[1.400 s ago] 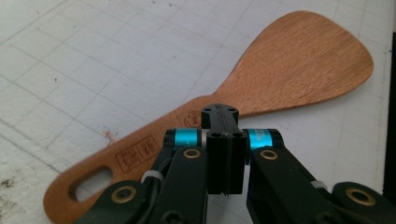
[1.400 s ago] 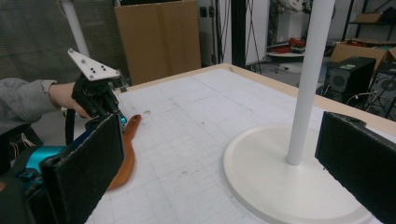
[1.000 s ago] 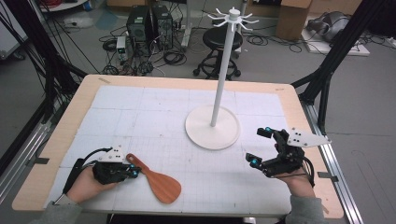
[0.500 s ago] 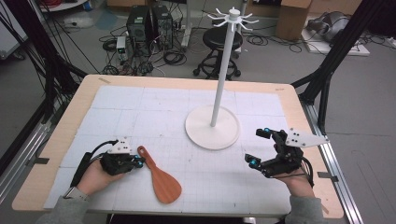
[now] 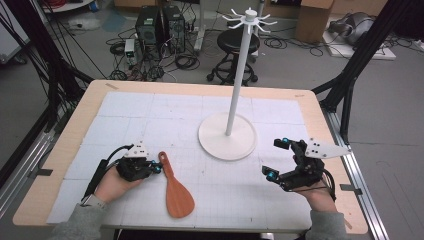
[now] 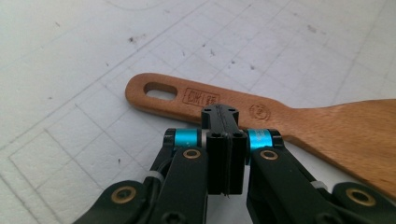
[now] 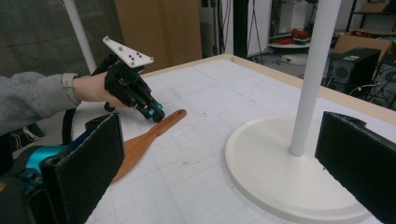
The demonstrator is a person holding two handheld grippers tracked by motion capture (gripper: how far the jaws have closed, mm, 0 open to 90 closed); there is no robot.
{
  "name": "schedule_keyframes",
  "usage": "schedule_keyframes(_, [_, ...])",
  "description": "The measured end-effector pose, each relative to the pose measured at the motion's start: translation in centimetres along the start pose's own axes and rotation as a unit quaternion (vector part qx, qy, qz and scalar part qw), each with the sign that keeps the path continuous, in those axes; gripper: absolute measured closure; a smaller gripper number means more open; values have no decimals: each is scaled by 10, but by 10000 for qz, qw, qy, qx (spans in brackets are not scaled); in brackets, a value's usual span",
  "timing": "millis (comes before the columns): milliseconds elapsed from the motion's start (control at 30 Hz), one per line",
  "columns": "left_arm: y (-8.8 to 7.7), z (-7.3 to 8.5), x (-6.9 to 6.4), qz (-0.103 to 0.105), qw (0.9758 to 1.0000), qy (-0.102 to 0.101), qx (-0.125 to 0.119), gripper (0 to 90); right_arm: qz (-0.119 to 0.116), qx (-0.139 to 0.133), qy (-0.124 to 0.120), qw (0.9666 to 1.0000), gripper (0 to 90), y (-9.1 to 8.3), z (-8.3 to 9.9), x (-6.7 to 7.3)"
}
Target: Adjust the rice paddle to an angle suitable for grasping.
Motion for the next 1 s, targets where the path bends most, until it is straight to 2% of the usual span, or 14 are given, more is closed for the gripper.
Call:
schedule_keyframes(67, [-3, -5, -8, 86, 9998, 111, -170, 896, -25, 28, -23, 10000, 3, 1, 1, 1])
schedule_keyframes(167, [1, -11, -24, 273, 9991, 248, -221, 896, -31, 61, -19, 10000, 3, 1, 1, 1])
schedule_keyframes(267, [10, -15, -39, 505, 9979, 347, -214, 896, -10, 50, -15, 10000, 3, 1, 2, 1])
schedule_keyframes(300, [10, -15, -39, 505, 9979, 347, -214, 896, -10, 50, -15, 10000, 3, 1, 2, 1])
schedule_keyframes(367, [20, -19, -52, 708, 9964, 428, -198, 896, -13, 23, -10, 10000, 3, 0, 1, 0])
schedule_keyframes(433, [28, -21, -60, 796, 9956, 470, -145, 896, -5, 45, 18, 10000, 3, -1, 2, 0])
schedule_keyframes(533, [40, -21, -67, 902, 9945, 539, 9, 896, -7, 34, 22, 10000, 3, -1, 2, 0])
schedule_keyframes(700, [53, -22, -76, 1066, 9925, 587, 86, 896, -2, -1, 5, 10000, 3, -2, 2, -1])
schedule_keyframes(867, [63, -20, -84, 1139, 9907, 689, 270, 896, -2, 35, 34, 10000, 3, -2, 2, 0])
schedule_keyframes(1000, [71, -20, -90, 1217, 9898, 627, 403, 896, -4, 37, 26, 10000, 4, -2, 3, 0])
Point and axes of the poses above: each handheld gripper's, and its own axes: y roughly forward along the jaws, z roughly out of its underside, x roughly to its left, the point moved 6 cm from there along y, roughly forward along the jaws, and after that the axes turned 13 degrees about z, right-handed, at the moved point
